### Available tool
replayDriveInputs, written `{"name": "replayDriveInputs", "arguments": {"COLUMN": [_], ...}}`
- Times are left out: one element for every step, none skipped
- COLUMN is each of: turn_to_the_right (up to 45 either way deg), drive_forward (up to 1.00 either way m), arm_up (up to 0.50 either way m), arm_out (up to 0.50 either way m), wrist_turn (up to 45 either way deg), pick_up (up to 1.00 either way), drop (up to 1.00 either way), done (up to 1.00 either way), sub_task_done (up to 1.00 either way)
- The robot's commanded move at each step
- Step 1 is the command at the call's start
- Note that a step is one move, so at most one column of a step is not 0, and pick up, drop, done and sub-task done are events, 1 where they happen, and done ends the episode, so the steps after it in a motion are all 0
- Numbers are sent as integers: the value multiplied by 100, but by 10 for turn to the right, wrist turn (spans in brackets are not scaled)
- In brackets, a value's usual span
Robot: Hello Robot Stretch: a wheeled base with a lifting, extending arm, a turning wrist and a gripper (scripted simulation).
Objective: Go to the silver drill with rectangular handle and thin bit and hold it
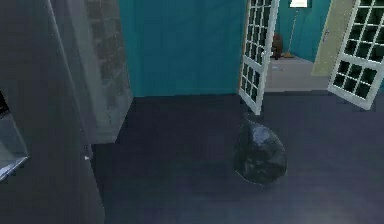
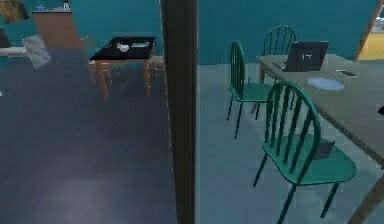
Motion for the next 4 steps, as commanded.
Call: {"name": "replayDriveInputs", "arguments": {"turn_to_the_right": [360, 0, -450, 0], "drive_forward": [0, 40, 0, 10], "arm_up": [0, 0, 0, 0], "arm_out": [0, 0, 0, 0], "wrist_turn": [0, 0, 0, 0], "pick_up": [0, 0, 0, 0], "drop": [0, 0, 0, 0], "done": [0, 0, 0, 0], "sub_task_done": [0, 0, 0, 0]}}
